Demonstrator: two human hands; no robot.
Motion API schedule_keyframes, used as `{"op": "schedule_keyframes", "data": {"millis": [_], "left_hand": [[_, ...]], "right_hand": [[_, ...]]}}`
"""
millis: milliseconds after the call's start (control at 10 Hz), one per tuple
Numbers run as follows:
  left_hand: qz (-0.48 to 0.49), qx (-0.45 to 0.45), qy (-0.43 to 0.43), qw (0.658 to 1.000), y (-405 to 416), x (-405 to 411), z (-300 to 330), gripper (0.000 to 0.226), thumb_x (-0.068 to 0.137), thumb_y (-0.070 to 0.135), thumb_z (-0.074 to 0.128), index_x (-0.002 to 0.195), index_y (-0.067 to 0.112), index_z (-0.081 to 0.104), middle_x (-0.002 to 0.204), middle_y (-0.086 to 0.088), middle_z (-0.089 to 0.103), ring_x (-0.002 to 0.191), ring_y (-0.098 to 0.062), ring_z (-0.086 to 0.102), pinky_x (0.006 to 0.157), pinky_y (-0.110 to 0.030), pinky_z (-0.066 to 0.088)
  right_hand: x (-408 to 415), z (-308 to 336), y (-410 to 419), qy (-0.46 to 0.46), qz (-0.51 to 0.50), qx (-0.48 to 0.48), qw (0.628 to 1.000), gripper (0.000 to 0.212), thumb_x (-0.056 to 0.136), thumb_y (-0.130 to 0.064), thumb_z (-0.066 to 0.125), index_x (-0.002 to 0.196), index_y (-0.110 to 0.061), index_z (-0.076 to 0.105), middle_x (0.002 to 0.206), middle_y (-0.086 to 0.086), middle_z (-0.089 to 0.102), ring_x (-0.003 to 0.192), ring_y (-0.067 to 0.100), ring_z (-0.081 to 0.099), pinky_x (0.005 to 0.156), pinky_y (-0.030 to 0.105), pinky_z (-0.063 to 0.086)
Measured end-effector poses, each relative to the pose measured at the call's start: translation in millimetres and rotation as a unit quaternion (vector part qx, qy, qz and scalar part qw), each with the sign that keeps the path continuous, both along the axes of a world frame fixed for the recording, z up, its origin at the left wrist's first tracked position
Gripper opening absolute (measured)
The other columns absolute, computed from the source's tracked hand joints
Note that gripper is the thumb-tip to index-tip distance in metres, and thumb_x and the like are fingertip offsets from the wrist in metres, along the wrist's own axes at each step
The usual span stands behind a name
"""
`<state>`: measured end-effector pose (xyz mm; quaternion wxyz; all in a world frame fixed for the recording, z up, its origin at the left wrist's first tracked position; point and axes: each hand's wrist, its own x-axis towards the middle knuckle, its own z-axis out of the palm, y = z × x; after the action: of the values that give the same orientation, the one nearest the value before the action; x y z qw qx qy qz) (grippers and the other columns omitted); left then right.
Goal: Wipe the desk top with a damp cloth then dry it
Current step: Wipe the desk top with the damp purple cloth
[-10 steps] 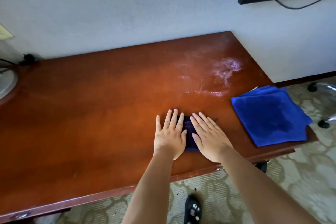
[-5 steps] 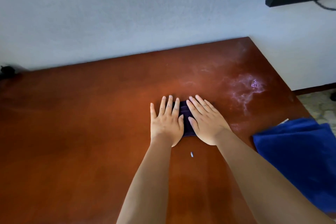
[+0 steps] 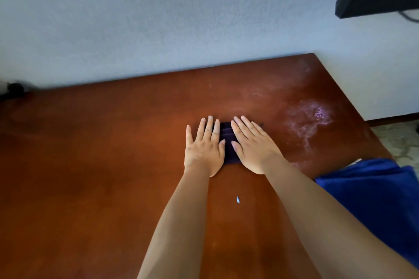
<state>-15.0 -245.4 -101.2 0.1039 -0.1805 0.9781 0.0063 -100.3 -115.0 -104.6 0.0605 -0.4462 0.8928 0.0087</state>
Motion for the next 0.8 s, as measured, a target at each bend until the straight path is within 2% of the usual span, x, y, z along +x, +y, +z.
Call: {"op": "schedule_keyframes", "data": {"millis": [200,300,400,500,600,700,800], "left_hand": [[-0.019,0.004,-0.009,1.000,21,48,2,0.057,0.103,0.044,0.004,0.149,0.023,-0.021,0.160,-0.001,-0.021,0.147,-0.021,-0.019,0.118,-0.053,-0.006],[-0.039,-0.002,-0.019,0.999,31,72,6,0.056,0.102,0.046,0.004,0.145,0.027,-0.026,0.159,-0.001,-0.023,0.147,-0.022,-0.020,0.118,-0.054,-0.007],[-0.087,-0.027,0.025,0.995,23,92,19,0.057,0.103,0.043,0.017,0.155,0.021,0.008,0.162,-0.005,0.009,0.149,-0.025,0.009,0.119,-0.053,0.001],[-0.175,-0.032,0.099,0.979,20,107,23,0.047,0.089,0.040,0.034,0.119,0.018,0.063,0.121,-0.004,0.061,0.113,-0.023,0.057,0.112,-0.047,0.031],[-0.208,-0.007,0.065,0.976,22,109,25,0.036,0.083,0.040,0.050,0.106,0.018,0.067,0.106,0.001,0.062,0.101,-0.021,0.058,0.106,-0.039,0.039],[-0.226,-0.045,0.055,0.971,24,99,28,0.020,0.072,0.030,0.071,0.087,0.017,0.068,0.083,-0.001,0.062,0.074,-0.022,0.061,0.078,-0.033,0.052],[-0.224,-0.068,0.046,0.971,28,92,35,0.015,0.075,0.016,0.072,0.088,0.014,0.065,0.081,-0.002,0.060,0.067,-0.021,0.058,0.060,-0.028,0.044]], "right_hand": [[52,-1,25,-0.012,-0.005,0.026,1.000,0.088,0.071,-0.050,-0.041,0.147,-0.013,-0.019,0.160,0.001,-0.016,0.146,0.015,-0.018,0.114,0.030,-0.015],[69,4,37,-0.005,0.009,0.041,0.999,0.093,0.066,-0.052,-0.047,0.146,-0.015,-0.019,0.158,-0.002,-0.018,0.146,0.016,-0.017,0.113,0.032,-0.016],[75,27,53,-0.009,0.027,0.005,1.000,0.058,0.101,-0.039,0.008,0.153,-0.015,0.016,0.160,0.000,0.013,0.147,0.018,0.011,0.118,0.031,0.006],[79,41,69,-0.018,0.077,0.005,0.997,0.045,0.101,-0.030,0.037,0.143,-0.014,0.040,0.147,0.002,0.038,0.134,0.021,0.034,0.108,0.032,0.033],[78,47,70,-0.002,0.115,0.062,0.991,0.048,0.099,-0.034,0.039,0.142,-0.012,0.040,0.146,0.004,0.035,0.131,0.022,0.035,0.101,0.034,0.042],[74,49,59,0.023,0.128,0.094,0.987,0.039,0.100,-0.025,0.039,0.134,-0.009,0.046,0.139,0.009,0.042,0.123,0.025,0.044,0.093,0.035,0.048],[73,48,48,0.031,0.118,0.106,0.987,0.033,0.098,-0.011,0.036,0.127,-0.007,0.051,0.130,0.011,0.050,0.115,0.026,0.051,0.092,0.036,0.049]]}}
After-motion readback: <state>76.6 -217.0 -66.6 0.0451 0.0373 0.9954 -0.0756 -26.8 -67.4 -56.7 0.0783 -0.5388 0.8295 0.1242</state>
